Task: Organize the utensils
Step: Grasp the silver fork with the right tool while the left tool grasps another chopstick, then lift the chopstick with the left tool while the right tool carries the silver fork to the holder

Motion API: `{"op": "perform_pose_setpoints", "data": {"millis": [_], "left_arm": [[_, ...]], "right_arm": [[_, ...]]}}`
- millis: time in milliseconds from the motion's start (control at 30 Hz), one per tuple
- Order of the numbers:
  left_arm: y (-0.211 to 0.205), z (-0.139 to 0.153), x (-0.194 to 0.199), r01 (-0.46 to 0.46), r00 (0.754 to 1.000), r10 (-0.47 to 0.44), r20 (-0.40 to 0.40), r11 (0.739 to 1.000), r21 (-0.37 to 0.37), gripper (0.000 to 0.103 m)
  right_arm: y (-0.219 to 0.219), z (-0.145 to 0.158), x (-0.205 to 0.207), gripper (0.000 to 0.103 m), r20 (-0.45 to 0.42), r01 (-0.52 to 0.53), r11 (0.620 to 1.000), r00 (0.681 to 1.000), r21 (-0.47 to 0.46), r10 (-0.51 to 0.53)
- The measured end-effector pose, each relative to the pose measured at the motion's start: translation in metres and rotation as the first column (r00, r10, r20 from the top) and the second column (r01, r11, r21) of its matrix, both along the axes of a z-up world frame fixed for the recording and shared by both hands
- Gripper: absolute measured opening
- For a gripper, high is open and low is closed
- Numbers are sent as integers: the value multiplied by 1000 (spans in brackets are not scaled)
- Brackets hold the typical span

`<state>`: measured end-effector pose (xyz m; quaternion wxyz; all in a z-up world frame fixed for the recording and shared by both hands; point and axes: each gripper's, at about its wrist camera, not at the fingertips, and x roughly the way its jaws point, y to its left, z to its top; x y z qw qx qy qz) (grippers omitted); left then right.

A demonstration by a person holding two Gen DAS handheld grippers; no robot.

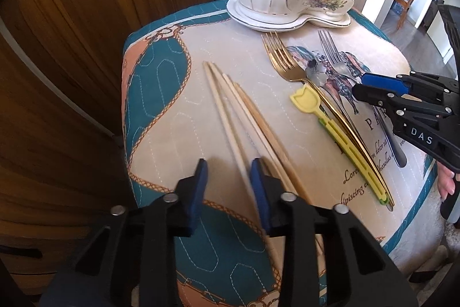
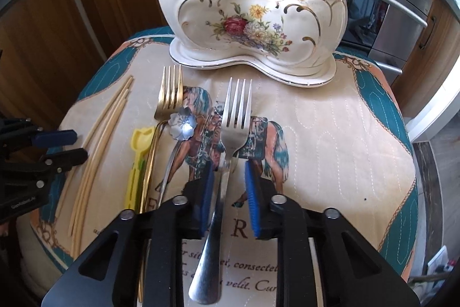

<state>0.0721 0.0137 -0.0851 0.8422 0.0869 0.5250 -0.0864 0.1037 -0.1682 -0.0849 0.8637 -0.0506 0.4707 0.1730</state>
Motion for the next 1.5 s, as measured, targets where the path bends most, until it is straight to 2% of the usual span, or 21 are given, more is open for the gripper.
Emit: {"op": "perform_pose_setpoints", "data": {"millis": [100,200,500,733,933,1100,1267,1400,1500], "left_arm": [[-2,0,4,2,1000,-2,12,1000,-1,18],[-4,0,8,-8,1000,8,22,1000,-3,8],[12,5,3,-38,998,42,50,997,-66,5],[22,32,-7,-30,988,48,144,992,-126,5],[21,57,-14,-5,975,44,219,984,-176,5],[16,80,-23,40,952,29,306,975,-219,5],[13,106,-22,91,919,25,394,957,-274,5],[4,131,-7,136,887,21,462,943,-304,5],[-5,150,4,175,850,15,527,935,-309,5]], "right_arm": [[2,-1,-1,10,4,-6,1000,1000,5,6],[-1,-1,0,8,-4,9,999,1000,38,-9],[-14,4,-9,6,23,25,992,999,125,-28],[-30,29,-27,6,159,14,982,986,191,-45],[-41,56,-43,6,300,-11,971,952,239,-63],[-45,75,-52,6,405,-20,969,910,244,-83],[-45,94,-47,6,447,-30,968,890,250,-88],[-49,114,-37,6,467,-40,960,879,276,-97],[-54,132,-25,6,492,-36,958,863,286,-114]]}}
